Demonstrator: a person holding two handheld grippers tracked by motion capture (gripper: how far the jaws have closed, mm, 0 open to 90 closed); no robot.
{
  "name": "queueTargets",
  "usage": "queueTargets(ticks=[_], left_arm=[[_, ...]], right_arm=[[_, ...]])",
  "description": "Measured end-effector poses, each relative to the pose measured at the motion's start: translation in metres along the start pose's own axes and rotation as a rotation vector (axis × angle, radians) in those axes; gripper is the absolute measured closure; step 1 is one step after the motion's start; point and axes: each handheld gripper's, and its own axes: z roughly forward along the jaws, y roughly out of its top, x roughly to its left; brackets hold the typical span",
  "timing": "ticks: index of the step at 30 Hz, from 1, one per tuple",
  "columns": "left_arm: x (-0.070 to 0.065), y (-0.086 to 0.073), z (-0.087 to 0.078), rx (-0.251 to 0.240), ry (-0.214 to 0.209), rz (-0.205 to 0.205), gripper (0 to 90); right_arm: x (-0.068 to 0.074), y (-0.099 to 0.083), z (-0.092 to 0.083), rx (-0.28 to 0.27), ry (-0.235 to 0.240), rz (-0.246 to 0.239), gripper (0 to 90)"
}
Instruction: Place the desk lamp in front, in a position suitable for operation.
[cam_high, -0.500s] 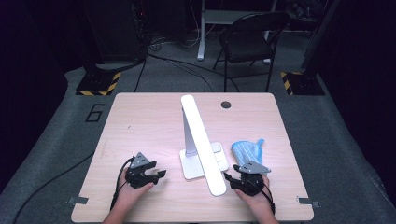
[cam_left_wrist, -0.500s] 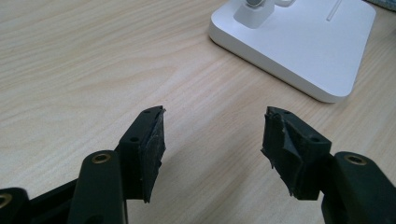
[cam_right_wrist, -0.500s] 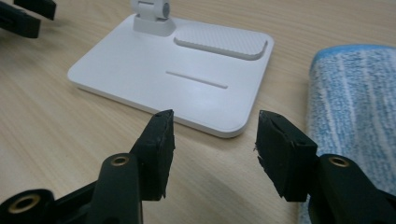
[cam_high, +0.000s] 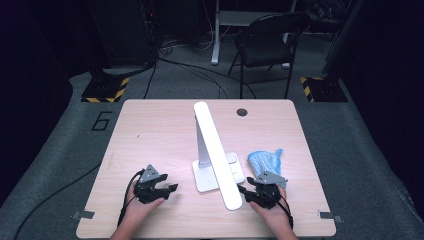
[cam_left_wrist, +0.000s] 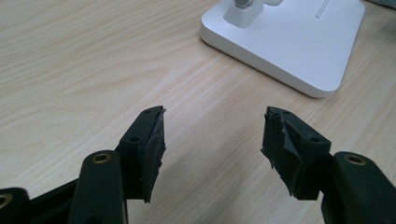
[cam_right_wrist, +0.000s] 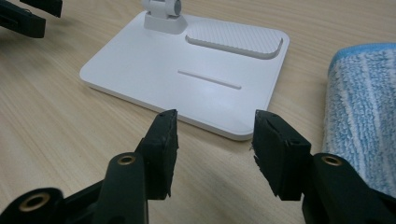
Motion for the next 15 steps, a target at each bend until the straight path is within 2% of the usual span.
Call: queueTargets(ticks=[6, 9, 10, 11, 12, 15], left_arm=[[-0.0009, -0.0002, 0.0002, 0.011, -0.002, 0.006, 39.0], [-0.0024, -0.0010, 0.0009, -0.006, 0.006, -0.002, 39.0], [-0.0013, -0.0006, 0.0003, -0.002, 0.004, 0.006, 39.0], [-0.0008, -0.0002, -0.0005, 0.008, -0.003, 0.001, 39.0], [-0.0010, -0.0005, 0.0006, -0.004, 0.004, -0.013, 39.0], [0.0000, -0.0003, 0.0023, -0.010, 0.004, -0.020, 39.0]], right_arm=[[-0.0002, 0.0004, -0.0030, -0.013, -0.010, 0.003, 51.5], [-0.0018, 0.0032, -0.0053, -0.006, -0.012, 0.011, 52.3], [-0.0034, 0.0038, -0.0055, -0.006, -0.006, 0.000, 52.2], [-0.0039, 0.0044, -0.0054, -0.007, -0.018, 0.002, 51.9], [-0.0041, 0.0045, -0.0061, -0.002, -0.024, 0.005, 51.5], [-0.0076, 0.0053, -0.0101, 0.006, -0.049, 0.000, 50.8]])
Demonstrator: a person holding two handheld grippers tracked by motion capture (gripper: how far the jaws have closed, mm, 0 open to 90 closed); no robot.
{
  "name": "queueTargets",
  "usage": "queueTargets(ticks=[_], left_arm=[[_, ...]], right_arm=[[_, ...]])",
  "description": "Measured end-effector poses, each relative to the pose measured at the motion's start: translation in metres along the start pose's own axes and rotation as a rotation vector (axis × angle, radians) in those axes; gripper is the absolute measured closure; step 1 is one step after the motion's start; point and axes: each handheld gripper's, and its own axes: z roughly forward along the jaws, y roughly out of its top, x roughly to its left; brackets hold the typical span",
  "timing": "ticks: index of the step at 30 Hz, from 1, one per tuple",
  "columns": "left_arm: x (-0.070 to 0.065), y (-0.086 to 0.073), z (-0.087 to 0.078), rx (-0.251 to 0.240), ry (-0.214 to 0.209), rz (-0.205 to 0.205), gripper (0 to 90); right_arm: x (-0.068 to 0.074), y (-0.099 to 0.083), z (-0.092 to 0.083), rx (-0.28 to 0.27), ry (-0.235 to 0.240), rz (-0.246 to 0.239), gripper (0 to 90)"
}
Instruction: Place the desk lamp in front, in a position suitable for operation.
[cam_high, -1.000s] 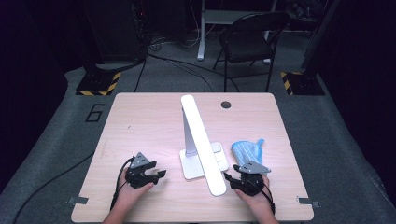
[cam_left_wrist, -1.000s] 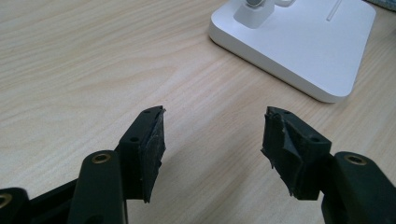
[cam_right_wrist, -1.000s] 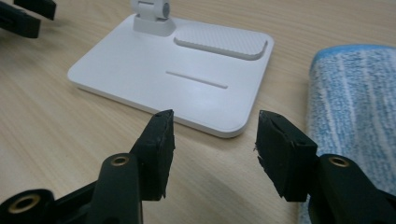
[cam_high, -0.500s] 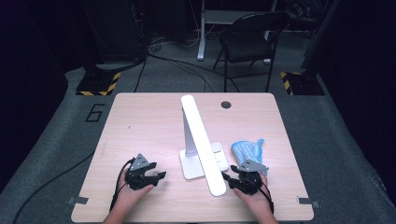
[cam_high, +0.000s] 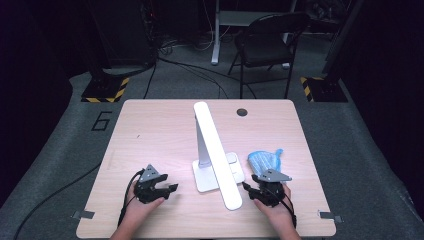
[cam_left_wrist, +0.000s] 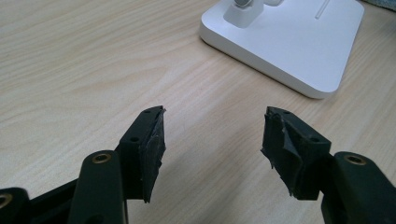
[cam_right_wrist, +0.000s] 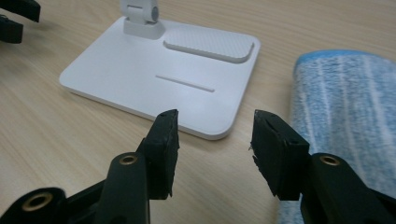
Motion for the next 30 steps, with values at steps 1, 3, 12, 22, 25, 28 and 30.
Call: queueTargets(ticks=[1, 3, 12, 22, 25, 28, 30], left_arm=[[0.000, 0.000, 0.000, 0.004, -0.003, 0.001, 39.0], [0.000, 0.000, 0.000, 0.005, -0.002, 0.011, 38.9], [0.000, 0.000, -0.001, 0.010, -0.007, 0.013, 38.8], [-0.001, -0.001, -0.001, 0.019, 0.000, 0.017, 38.8], [-0.001, -0.002, -0.001, 0.018, 0.001, 0.014, 38.8], [-0.001, -0.002, -0.001, 0.019, 0.002, 0.013, 38.8], [-0.001, -0.002, -0.001, 0.015, 0.004, 0.012, 38.8]], right_arm=[[-0.002, 0.000, -0.002, -0.003, -0.014, 0.001, 50.5], [-0.005, 0.002, -0.007, -0.014, -0.030, 0.013, 49.5], [-0.020, 0.004, -0.025, -0.033, -0.120, 0.027, 45.5], [-0.047, 0.001, -0.026, -0.018, -0.224, 0.076, 44.6], [-0.053, -0.002, -0.019, 0.015, -0.241, 0.087, 44.6], [-0.055, 0.004, -0.015, 0.024, -0.242, 0.095, 44.5], [-0.056, 0.010, -0.010, 0.035, -0.224, 0.089, 44.8]])
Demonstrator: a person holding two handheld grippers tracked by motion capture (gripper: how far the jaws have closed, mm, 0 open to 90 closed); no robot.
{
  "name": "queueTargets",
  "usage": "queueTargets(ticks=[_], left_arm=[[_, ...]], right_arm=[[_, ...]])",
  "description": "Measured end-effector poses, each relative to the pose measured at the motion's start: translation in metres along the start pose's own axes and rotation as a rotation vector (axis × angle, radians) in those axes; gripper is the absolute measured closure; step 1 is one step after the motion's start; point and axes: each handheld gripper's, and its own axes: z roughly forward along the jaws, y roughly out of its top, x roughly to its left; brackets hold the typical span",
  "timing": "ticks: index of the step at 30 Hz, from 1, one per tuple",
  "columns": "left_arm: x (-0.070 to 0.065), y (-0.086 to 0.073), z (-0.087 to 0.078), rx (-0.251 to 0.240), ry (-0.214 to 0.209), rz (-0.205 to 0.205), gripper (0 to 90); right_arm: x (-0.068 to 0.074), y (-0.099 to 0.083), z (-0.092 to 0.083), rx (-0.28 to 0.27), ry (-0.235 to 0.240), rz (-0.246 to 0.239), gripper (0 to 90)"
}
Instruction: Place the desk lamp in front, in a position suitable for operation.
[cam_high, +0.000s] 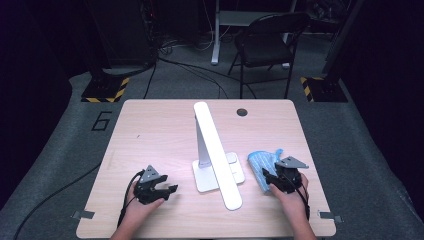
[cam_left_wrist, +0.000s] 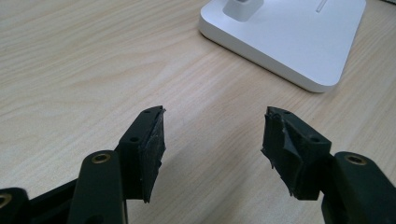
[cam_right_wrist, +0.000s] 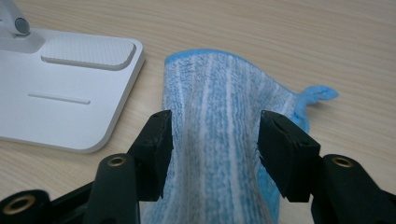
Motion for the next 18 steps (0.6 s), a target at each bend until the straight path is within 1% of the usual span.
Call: queueTargets(ticks=[1, 2, 3, 6, 8, 9, 11, 12, 13, 15, 16, 17, 18], left_arm=[[0.000, 0.000, 0.000, 0.001, -0.002, -0.002, 38.8], [0.000, 0.001, 0.000, -0.005, -0.001, -0.004, 38.8], [0.000, 0.001, -0.001, -0.001, -0.003, 0.000, 38.8], [0.000, 0.001, -0.001, -0.002, 0.002, 0.004, 38.8], [0.000, 0.000, -0.001, -0.001, 0.004, 0.007, 38.8], [0.001, 0.000, -0.002, 0.002, 0.001, 0.003, 38.8], [0.002, -0.001, -0.002, 0.007, 0.002, 0.005, 38.8], [0.002, -0.001, -0.002, 0.006, 0.002, 0.001, 38.8], [0.002, -0.002, -0.002, 0.009, 0.003, 0.000, 38.8], [0.002, -0.002, -0.002, 0.005, 0.004, -0.003, 38.8], [0.001, -0.002, -0.002, 0.004, 0.003, -0.005, 38.8], [0.001, -0.002, -0.002, 0.004, 0.006, 0.005, 38.8], [0.001, -0.001, -0.002, 0.012, 0.003, 0.005, 38.8]], right_arm=[[0.000, 0.001, 0.001, 0.005, 0.001, -0.007, 44.8], [0.000, 0.004, 0.005, 0.023, -0.004, -0.026, 44.6], [0.000, 0.007, 0.011, 0.030, -0.003, -0.042, 44.1], [0.001, 0.011, 0.021, 0.087, 0.008, -0.037, 39.5], [0.003, 0.010, 0.027, 0.106, -0.013, -0.034, 38.4], [0.002, 0.008, 0.028, 0.114, -0.011, -0.038, 38.0], [0.003, 0.003, 0.029, 0.119, -0.020, -0.021, 38.7], [0.003, 0.000, 0.030, 0.134, -0.024, -0.003, 38.5], [0.002, -0.001, 0.031, 0.148, -0.026, -0.001, 38.5], [0.002, -0.002, 0.029, 0.151, -0.028, 0.005, 38.3], [0.001, -0.003, 0.028, 0.142, -0.030, 0.003, 38.5], [0.000, -0.005, 0.029, 0.142, -0.029, 0.006, 38.7], [0.000, -0.006, 0.029, 0.147, -0.029, 0.022, 39.1]])
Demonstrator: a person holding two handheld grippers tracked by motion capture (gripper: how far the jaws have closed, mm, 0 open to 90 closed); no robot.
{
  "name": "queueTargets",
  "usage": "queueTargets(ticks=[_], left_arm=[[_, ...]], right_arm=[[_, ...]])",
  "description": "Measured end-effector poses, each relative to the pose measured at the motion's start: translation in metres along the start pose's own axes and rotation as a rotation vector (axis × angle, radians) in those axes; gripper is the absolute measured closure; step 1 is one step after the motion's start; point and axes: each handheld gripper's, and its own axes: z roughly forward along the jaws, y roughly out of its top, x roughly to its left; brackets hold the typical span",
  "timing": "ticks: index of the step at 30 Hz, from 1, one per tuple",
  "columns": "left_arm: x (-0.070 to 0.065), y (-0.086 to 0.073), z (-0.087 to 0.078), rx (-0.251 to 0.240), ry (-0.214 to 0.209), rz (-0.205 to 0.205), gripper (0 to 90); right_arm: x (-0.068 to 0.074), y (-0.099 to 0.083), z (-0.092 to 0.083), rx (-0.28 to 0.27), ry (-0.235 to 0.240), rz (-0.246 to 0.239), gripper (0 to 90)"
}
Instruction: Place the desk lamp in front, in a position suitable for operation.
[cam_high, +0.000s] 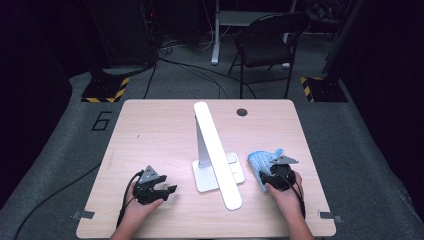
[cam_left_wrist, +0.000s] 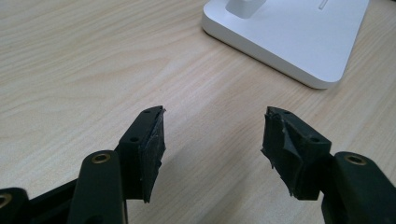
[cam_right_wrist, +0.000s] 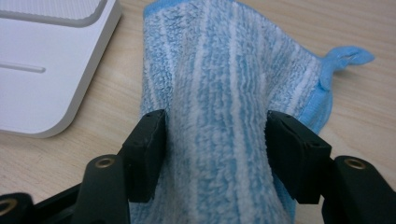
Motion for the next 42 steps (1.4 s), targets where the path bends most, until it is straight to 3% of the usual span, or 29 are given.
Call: queueTargets(ticks=[1, 2, 6, 10, 16, 20, 25, 30, 33, 36, 42], left_arm=[[0.000, 0.000, -0.001, 0.010, -0.010, 0.000, 38.8], [0.000, 0.000, -0.001, 0.009, -0.009, 0.000, 38.8], [-0.001, 0.001, 0.001, -0.002, -0.001, -0.001, 38.8], [0.000, 0.002, 0.000, 0.004, -0.010, -0.004, 38.8], [-0.001, 0.013, 0.001, -0.048, -0.044, -0.018, 40.7], [-0.005, 0.038, 0.003, -0.072, -0.092, 0.004, 43.0], [-0.012, 0.072, 0.012, -0.127, -0.159, -0.012, 46.6], [-0.013, 0.097, 0.023, -0.135, -0.146, 0.012, 46.9], [-0.013, 0.108, 0.028, -0.145, -0.144, 0.007, 46.5], [-0.013, 0.116, 0.032, -0.144, -0.167, 0.009, 46.8], [-0.015, 0.127, 0.038, -0.150, -0.161, 0.014, 52.5]], right_arm=[[-0.002, -0.001, 0.001, -0.009, 0.005, -0.012, 40.0], [-0.002, -0.001, 0.001, -0.001, 0.009, 0.010, 42.3], [-0.007, -0.003, -0.001, -0.016, 0.019, -0.014, 58.6], [-0.016, -0.005, -0.005, -0.023, 0.006, 0.005, 63.8], [-0.028, -0.009, -0.010, -0.029, -0.021, 0.047, 64.2], [-0.038, -0.012, -0.013, -0.027, -0.046, 0.076, 63.5], [-0.038, -0.012, -0.012, -0.030, -0.052, 0.082, 63.1], [-0.039, -0.013, -0.012, -0.030, -0.053, 0.093, 62.1], [-0.041, -0.013, -0.013, -0.028, -0.045, 0.105, 58.5], [-0.040, -0.013, -0.013, -0.035, -0.050, 0.110, 55.4], [-0.037, -0.012, -0.017, -0.066, -0.053, 0.090, 49.0]])
